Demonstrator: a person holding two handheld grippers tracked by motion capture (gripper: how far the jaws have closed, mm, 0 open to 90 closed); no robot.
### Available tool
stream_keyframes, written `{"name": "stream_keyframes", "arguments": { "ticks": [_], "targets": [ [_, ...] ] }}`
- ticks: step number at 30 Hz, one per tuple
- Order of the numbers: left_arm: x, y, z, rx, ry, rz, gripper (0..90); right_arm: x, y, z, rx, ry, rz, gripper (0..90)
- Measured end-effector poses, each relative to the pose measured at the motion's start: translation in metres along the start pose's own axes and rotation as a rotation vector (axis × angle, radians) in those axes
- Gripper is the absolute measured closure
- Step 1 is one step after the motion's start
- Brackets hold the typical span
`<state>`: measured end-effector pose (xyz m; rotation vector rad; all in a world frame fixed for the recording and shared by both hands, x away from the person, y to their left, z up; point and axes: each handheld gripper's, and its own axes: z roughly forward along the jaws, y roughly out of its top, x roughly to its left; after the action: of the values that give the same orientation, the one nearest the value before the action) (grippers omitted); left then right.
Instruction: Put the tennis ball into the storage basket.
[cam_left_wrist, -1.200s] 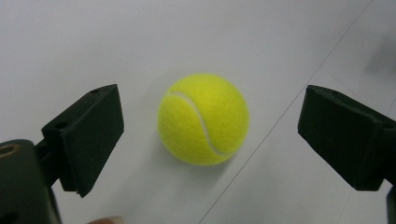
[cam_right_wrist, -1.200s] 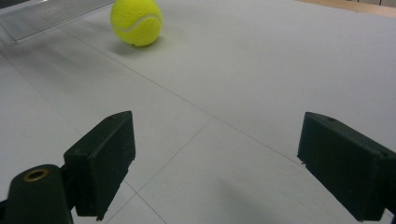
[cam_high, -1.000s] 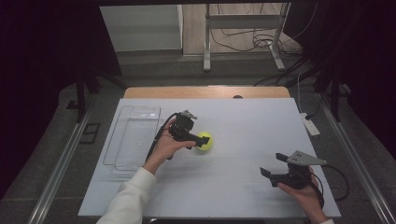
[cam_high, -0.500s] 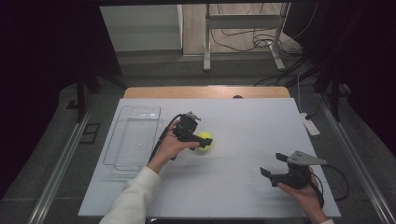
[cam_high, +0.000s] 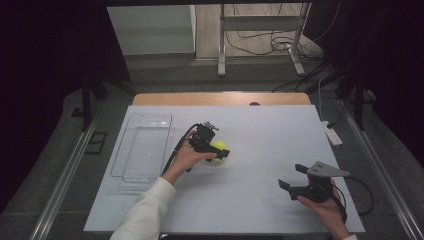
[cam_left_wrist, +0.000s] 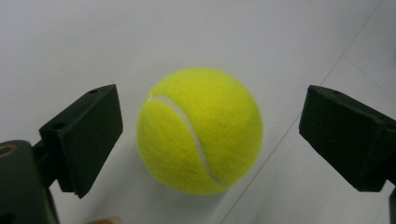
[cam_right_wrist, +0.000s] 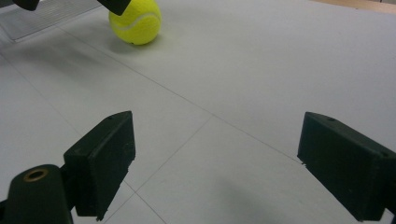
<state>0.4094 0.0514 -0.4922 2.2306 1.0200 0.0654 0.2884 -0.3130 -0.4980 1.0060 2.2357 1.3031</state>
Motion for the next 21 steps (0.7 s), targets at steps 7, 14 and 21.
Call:
{"name": "stream_keyframes", "arguments": {
  "ticks": [7, 14, 21],
  "targets": [
    [0.002, -0.001, 0.008, 0.021, 0.003, -0.003, 7.2, 0.0, 0.0, 0.0, 0.001, -0.001, -0.001, 11.7],
    [0.004, -0.002, 0.013, 0.048, 0.004, -0.015, 8.1, 0.0, 0.0, 0.0, 0.001, -0.001, 0.0, 11.7],
    [0.002, -0.004, 0.016, 0.063, 0.033, -0.014, 21.8, 0.0, 0.0, 0.0, 0.001, -0.001, -0.002, 11.7]
  ]
}}
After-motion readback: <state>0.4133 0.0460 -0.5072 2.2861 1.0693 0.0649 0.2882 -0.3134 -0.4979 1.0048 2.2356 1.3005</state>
